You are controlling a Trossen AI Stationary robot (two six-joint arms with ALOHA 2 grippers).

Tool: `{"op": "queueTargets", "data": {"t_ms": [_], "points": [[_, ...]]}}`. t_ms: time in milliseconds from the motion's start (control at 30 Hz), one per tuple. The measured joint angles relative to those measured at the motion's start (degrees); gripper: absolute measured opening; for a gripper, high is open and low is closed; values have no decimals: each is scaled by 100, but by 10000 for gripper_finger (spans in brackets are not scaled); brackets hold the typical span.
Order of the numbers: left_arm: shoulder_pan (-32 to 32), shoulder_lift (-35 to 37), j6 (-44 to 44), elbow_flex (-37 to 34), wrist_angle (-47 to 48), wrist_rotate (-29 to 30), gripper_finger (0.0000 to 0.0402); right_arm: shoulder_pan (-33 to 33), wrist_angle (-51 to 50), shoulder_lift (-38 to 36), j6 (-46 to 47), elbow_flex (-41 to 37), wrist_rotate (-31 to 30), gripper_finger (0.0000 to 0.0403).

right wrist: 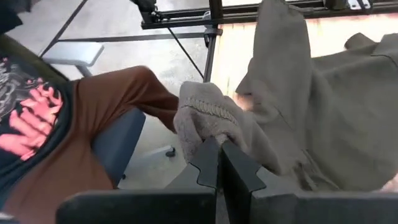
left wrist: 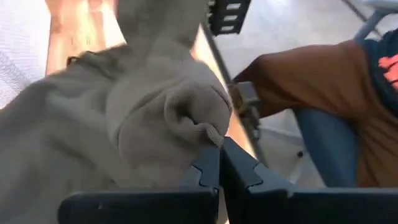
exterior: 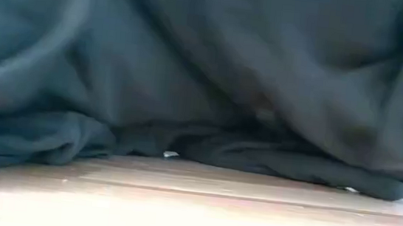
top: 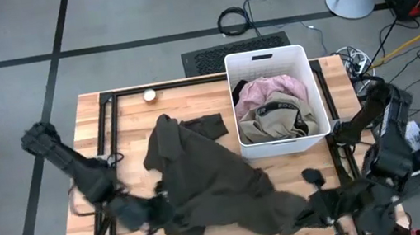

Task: Sort clothes
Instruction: Put the black jacket into the laundry bin

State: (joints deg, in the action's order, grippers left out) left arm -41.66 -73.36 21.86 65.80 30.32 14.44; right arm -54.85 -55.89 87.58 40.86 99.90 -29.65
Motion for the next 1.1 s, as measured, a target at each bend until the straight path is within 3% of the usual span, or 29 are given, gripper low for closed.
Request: {"op": "queueTargets", "data": {"t_ms": [133,233,367,500,567,733,867,1100], "points": [[-648,197,577,0,285,458,2,336,1006,477,-543,0,162,9],[-928,169,1111,0,762,749,2,701,1646,839,-843,0,854,37],[-1066,71,1832,0,1456,891,2,1167,1323,1262,-784,-2,1765,97],[-1136,52,2601,-2,2349,894,1,1465,390,1407,-645,-2,2140,153],[-1167,55,2894,-2,2709,842,1,1520,-247,1417,-521,-2,2084,169],[-1284,55,3330,-2,3090,720,0,1436,-1501,1547,-199,-2,997,180],[-1372,55,3340,-2,3085,702,0,1281,-1281,1777,-425,-139,689,178],[-1463,55,3480,-2,3067,688,0,1083,4,2152,-436,-1378,748,178]]}}
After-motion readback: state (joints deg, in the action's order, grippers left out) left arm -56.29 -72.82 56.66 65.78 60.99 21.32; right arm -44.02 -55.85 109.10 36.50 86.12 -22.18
